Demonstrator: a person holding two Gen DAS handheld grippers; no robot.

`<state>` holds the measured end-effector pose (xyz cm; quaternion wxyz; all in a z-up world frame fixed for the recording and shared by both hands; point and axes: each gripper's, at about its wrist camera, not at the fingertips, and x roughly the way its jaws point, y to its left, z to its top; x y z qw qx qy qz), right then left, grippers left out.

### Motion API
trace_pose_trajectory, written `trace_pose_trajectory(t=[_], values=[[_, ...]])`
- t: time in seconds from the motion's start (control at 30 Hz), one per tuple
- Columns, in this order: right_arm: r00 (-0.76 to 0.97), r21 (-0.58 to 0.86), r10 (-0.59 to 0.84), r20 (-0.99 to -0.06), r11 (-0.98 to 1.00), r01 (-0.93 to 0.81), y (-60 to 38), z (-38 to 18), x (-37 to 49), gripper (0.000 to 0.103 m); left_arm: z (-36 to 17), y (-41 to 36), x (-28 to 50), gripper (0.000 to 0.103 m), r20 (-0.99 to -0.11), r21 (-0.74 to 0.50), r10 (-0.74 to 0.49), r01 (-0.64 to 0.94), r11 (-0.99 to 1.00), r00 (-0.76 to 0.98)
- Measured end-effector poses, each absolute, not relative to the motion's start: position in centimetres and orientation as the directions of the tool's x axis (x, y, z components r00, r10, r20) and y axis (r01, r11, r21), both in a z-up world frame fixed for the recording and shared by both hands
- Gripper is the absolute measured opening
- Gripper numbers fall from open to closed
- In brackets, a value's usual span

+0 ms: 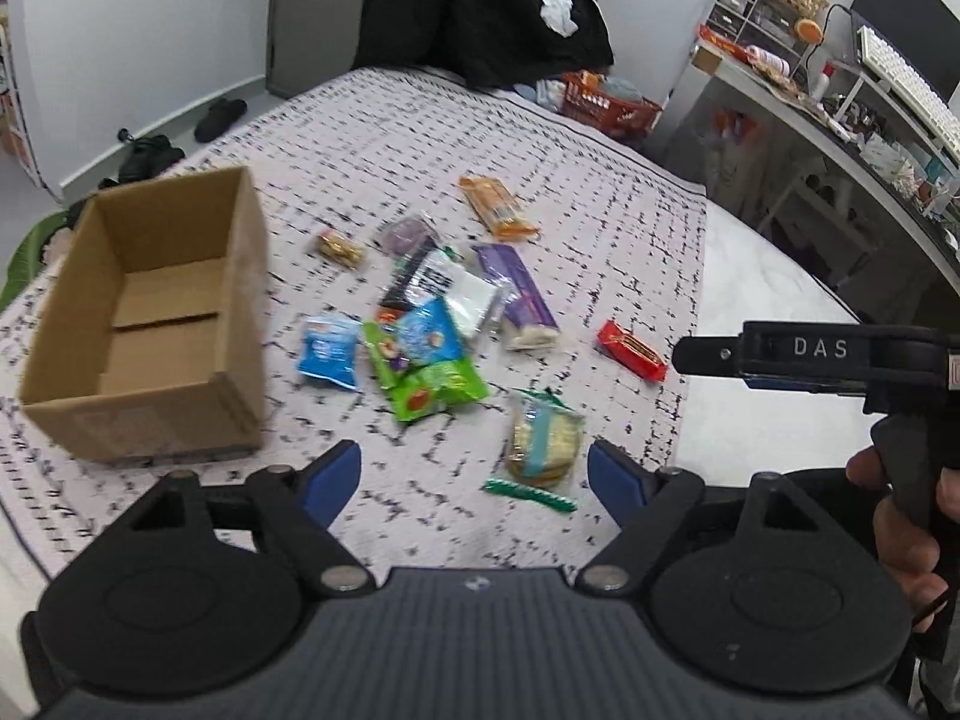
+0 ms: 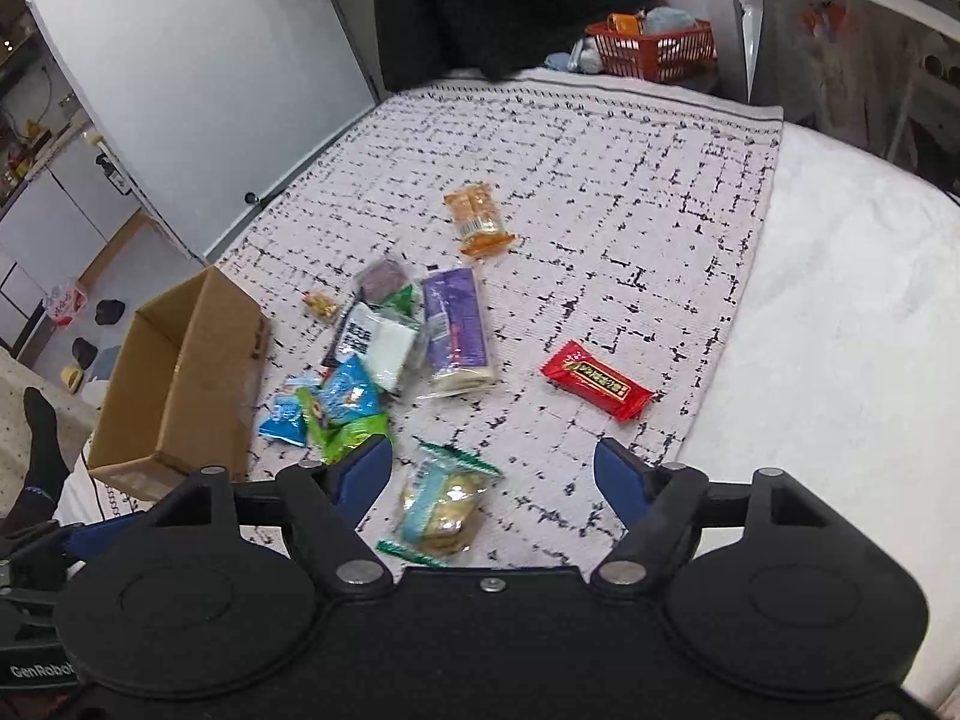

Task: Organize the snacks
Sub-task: 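Grasp red candy bar with right tool while left tool grasps cracker pack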

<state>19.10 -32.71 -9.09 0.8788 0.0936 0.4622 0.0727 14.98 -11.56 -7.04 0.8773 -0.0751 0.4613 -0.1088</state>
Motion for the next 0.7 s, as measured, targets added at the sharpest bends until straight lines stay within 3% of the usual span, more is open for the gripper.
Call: trace_pose_trajectory(t=[0.53, 0.7], values=[[0.471, 0.253, 0.254, -0.845, 0.965, -0.067, -36.2, -13.8, 25.2, 0.061, -13.1, -16.2, 19.8, 0.069, -0.846, -0.283, -0.296, 0.097, 0.954, 0.443], [0.435, 0.269, 0.266, -0.86, 0.961, -0.056, -37.3, -15.6, 26.7, 0.049, -15.4, -17.5, 21.3, 0.064, -0.863, -0.301, -0.31, 0.088, 0.95, 0.4]])
